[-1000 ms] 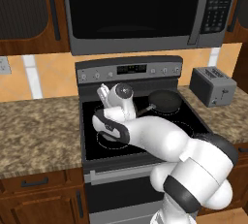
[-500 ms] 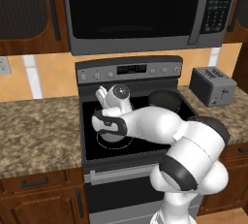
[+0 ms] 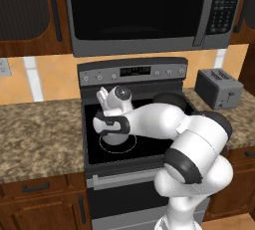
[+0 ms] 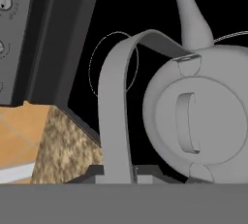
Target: Pick the kettle from the counter and place it on a stove burner. Then turn the burner on.
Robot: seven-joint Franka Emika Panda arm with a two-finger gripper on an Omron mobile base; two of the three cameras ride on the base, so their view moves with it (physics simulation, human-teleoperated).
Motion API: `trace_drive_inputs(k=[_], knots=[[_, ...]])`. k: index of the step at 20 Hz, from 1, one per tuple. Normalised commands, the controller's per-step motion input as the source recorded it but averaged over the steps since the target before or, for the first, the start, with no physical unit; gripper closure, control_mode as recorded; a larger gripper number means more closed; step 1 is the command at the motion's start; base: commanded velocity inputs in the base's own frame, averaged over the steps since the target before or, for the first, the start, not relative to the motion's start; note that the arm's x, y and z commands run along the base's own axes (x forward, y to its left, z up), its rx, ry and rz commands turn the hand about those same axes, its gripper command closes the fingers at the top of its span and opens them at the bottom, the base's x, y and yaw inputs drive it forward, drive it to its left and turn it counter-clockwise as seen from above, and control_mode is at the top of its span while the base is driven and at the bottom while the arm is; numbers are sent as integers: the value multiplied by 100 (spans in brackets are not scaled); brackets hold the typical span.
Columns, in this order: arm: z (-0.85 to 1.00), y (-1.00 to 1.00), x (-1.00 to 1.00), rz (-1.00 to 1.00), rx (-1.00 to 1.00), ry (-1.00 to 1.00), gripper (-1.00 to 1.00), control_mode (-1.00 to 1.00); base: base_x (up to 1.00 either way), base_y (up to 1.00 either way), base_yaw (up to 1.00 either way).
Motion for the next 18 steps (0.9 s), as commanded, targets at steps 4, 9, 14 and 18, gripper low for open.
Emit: trace_drive_inputs(k=[4,9,14,18], knots=[[-1,0,-5,0,0,1,-100,-100,0,0,0],[4,0,0,0,0,0,-100,-100,0,0,0],[73,0,-10,0,0,-5,-100,-100,0,0,0],[100,5,-26,0,-8,-6,-100,-100,0,0,0]])
